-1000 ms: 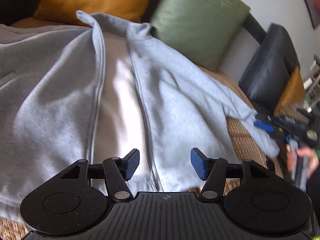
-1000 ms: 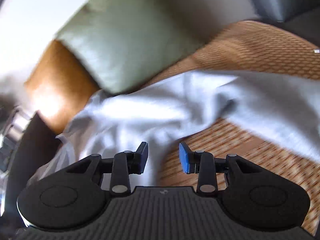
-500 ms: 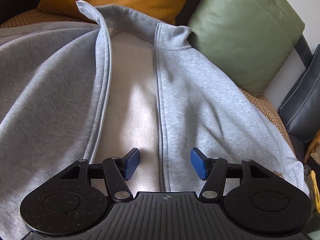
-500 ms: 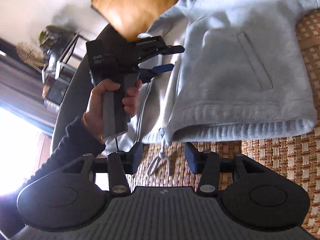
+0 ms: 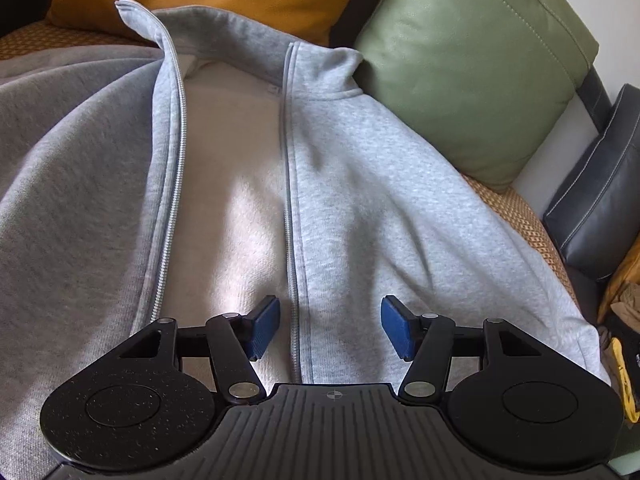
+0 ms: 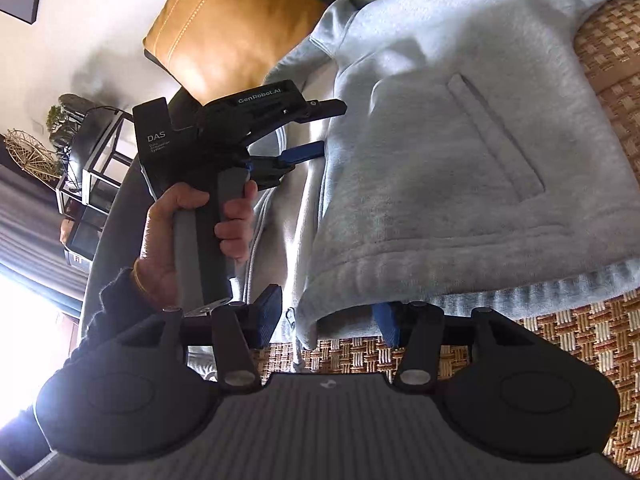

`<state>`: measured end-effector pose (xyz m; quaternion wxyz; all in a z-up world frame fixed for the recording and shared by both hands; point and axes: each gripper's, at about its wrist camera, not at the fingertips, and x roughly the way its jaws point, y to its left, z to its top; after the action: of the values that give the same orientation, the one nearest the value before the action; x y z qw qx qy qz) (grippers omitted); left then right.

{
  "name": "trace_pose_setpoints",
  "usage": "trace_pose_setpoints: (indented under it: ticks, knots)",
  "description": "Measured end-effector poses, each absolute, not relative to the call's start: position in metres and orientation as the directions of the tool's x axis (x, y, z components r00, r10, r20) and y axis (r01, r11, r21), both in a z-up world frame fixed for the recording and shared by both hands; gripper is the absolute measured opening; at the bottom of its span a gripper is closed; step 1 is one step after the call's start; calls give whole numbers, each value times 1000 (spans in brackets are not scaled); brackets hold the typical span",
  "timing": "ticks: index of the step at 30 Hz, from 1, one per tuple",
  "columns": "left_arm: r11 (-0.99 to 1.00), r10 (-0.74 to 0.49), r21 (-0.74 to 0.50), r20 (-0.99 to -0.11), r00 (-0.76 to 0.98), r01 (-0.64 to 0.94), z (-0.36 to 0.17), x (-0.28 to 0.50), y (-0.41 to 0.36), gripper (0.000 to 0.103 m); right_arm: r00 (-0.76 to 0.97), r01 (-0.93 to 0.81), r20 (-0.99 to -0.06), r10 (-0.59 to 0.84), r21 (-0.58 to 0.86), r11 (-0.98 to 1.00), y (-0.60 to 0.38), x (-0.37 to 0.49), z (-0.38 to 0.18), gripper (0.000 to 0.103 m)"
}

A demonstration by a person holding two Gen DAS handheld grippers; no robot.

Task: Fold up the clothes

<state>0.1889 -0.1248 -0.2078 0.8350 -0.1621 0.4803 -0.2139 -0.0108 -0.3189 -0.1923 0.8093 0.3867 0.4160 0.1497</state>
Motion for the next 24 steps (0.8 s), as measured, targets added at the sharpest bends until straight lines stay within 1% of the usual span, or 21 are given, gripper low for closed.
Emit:
trace_pose_setpoints:
  ticks: [1,2,3,4,5,6,10,11,12,14,15,16,18,19,20,22,24]
  knots:
    - [858,-509,-475,-735,448,197,-208,190,-126,66,611,81,-558,562,750,656,-319,-10,-194,56]
    - [861,-503,-472,-739,448,189,-208,190,-127,31,608,82,-556,567,754,652,-318,-8,-196,50]
    - [863,-499,-473,-746,441,177,-208,191,-127,12,603,85,-554,574,760,645,-318,-6,-198,38]
    - [859,-505,-484,-746,434,169,-207,193,-126,12,593,85,-544,594,776,625,-318,-5,-201,20]
    - [856,-511,-487,-738,441,175,-203,193,-125,11,591,87,-521,616,800,594,-318,-5,-203,16]
    - [858,-507,-476,-730,459,192,-196,191,-124,11,599,78,-481,640,831,551,-320,-6,-203,14]
    - [873,-485,-428,-700,525,235,-173,189,-116,11,646,49,-249,722,957,287,-337,-11,-211,13]
    - [879,-474,-411,-706,526,241,-173,191,-116,11,644,61,-222,733,969,240,-338,-10,-218,13]
    - [889,-458,-387,-719,522,246,-175,192,-117,11,624,96,-260,737,961,258,-336,-8,-226,13]
    - [912,-409,-318,-768,493,261,-188,192,-123,14,564,170,-383,731,921,351,-328,-4,-241,15]
    - [921,-382,-282,-791,478,269,-195,193,-126,16,535,196,-437,723,897,396,-322,-4,-248,14]
    - [924,-368,-259,-801,473,280,-200,191,-127,19,531,207,-441,724,896,394,-320,-7,-251,13]
    - [918,-386,-273,-779,494,287,-198,184,-118,24,509,192,-447,736,892,409,-322,-15,-243,23]
    - [917,-392,-284,-771,502,279,-193,181,-114,37,494,182,-455,741,887,424,-324,-19,-237,35]
    - [916,-397,-294,-763,511,272,-188,179,-109,44,487,147,-468,738,876,459,-326,-25,-227,38]
    - [911,-411,-313,-748,520,270,-178,172,-103,41,484,50,-498,720,837,545,-330,-39,-202,36]
    - [889,-450,-320,-744,495,327,-174,159,-115,42,521,-49,-466,716,821,569,-338,-49,-174,33]
